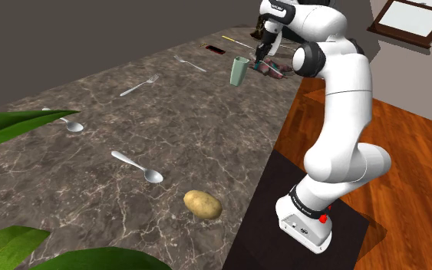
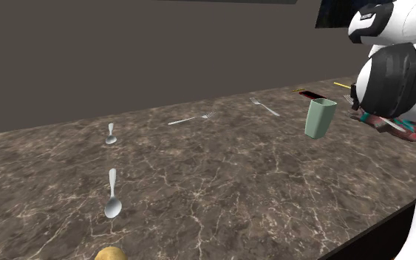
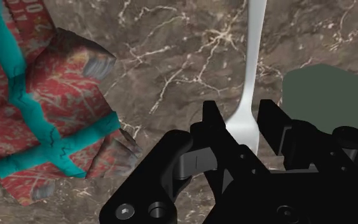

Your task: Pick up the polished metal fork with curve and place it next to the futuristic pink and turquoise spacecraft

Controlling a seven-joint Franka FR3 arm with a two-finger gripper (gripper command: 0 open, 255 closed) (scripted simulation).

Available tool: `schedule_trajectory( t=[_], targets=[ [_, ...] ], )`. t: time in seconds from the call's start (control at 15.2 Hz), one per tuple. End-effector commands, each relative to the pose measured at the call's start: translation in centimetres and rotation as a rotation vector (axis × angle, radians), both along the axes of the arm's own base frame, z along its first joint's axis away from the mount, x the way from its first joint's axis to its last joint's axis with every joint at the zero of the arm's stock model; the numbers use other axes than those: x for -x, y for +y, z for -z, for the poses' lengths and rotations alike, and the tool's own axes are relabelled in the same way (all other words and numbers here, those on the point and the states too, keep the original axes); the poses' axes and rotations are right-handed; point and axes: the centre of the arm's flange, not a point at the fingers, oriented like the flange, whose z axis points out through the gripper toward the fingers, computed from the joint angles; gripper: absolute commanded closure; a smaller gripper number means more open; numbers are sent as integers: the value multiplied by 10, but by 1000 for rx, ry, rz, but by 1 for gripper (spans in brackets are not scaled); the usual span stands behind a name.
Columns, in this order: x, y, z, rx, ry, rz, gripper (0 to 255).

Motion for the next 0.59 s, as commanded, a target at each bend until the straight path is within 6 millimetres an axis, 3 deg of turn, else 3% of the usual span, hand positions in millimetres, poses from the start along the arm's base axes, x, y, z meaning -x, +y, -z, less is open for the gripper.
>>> schedule_trajectory(
  t=[0.0,0.53],
  targets=[
    [1,0,11,0,0,0,255],
    [1,0,53,0,0,0,255]
  ],
)
